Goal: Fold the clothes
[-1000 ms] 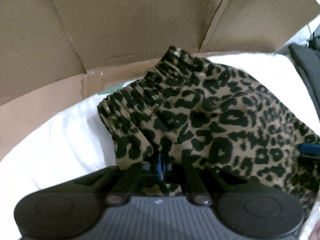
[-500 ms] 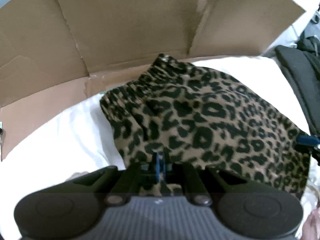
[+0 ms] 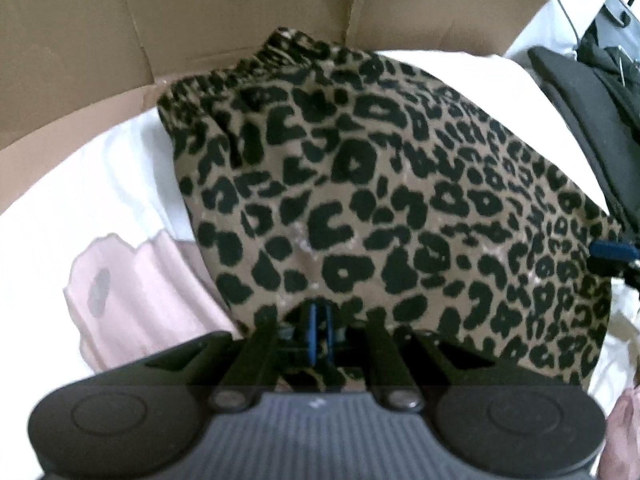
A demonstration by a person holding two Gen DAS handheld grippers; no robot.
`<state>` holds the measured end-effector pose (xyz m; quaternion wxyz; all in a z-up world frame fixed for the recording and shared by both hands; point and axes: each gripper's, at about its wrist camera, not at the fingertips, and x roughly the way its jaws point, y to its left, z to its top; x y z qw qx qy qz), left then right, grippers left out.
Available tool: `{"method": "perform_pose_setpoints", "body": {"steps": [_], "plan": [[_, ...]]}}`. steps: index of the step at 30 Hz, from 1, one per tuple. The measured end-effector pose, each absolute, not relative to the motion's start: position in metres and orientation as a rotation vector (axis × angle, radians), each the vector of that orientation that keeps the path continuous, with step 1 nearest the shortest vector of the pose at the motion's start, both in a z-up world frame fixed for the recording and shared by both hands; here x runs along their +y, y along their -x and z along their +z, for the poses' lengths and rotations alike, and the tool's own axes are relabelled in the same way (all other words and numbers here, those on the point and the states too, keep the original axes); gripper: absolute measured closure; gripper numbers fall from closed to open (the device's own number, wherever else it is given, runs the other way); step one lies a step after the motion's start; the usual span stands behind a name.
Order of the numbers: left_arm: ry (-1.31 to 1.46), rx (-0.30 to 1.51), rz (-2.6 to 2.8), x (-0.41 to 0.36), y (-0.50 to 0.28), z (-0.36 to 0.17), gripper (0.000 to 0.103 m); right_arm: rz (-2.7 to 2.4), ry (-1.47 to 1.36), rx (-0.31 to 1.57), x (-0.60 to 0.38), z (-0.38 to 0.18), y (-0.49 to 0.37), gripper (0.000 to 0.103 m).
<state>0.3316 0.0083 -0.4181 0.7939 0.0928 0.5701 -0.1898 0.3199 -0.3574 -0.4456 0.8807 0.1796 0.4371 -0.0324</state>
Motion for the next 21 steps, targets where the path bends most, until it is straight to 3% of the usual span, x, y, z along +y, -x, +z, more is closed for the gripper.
{"method": "perform_pose_setpoints", "body": {"steps": [14, 21], "plan": [[-0.197, 1.222, -0.415, 0.010, -0.292, -0.381, 0.093, -0.102, -0.408, 0.849, -0.374, -0.423, -0.291, 0.066], [-0.179, 1.214, -0.458, -0.005, -0.270, -0.389, 0.093, -0.093, -0.389, 0.824, -0.368, -0.420, -0.288, 0.066]]}}
